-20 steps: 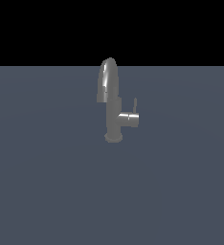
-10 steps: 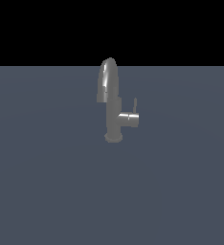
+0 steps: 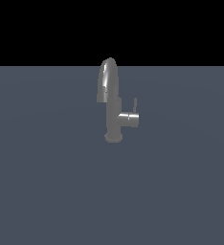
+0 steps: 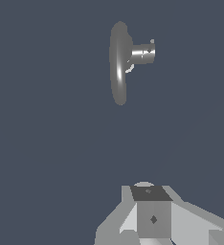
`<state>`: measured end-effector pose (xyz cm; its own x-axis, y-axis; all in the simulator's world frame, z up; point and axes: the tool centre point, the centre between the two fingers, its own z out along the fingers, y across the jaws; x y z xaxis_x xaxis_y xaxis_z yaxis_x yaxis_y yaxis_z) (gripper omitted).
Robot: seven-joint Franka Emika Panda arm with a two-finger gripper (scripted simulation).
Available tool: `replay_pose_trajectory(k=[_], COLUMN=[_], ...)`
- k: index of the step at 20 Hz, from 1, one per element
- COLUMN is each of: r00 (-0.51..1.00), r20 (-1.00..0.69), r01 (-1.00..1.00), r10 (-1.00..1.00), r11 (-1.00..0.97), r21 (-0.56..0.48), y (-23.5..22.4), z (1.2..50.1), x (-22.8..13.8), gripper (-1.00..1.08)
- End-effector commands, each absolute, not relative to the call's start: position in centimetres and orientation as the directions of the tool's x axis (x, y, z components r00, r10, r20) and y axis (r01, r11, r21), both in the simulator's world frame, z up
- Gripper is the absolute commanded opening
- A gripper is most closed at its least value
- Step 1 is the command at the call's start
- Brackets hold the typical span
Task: Turn on the faucet by rotating a designated handle.
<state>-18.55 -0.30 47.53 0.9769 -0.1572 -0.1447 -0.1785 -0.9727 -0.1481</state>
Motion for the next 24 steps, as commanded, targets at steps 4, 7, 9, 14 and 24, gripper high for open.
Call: replay_pose_trajectory(k=[4, 7, 9, 14, 24], r00=[0.946, 0.924, 0.906, 0.855, 0.719], r20=[-0.231, -0.281, -0.315, -0.403, -0.583], r01=[-0.277, -0.332, -0.369, -0.463, -0.648], r10=[-0.227, -0.261, -0.282, -0.326, -0.378], r11=[-0.937, -0.910, -0.890, -0.830, -0.668], r21=[-0.214, -0.247, -0.267, -0.311, -0.366], y=[-0.8, -1.2, -1.5, -2.3, -4.3], z=[46.6, 46.0, 45.5, 44.1, 40.4], x=[-15.3, -13.6, -12.4, -9.6, -4.3], gripper=[-1.00, -1.00, -1.00, -1.00, -1.00])
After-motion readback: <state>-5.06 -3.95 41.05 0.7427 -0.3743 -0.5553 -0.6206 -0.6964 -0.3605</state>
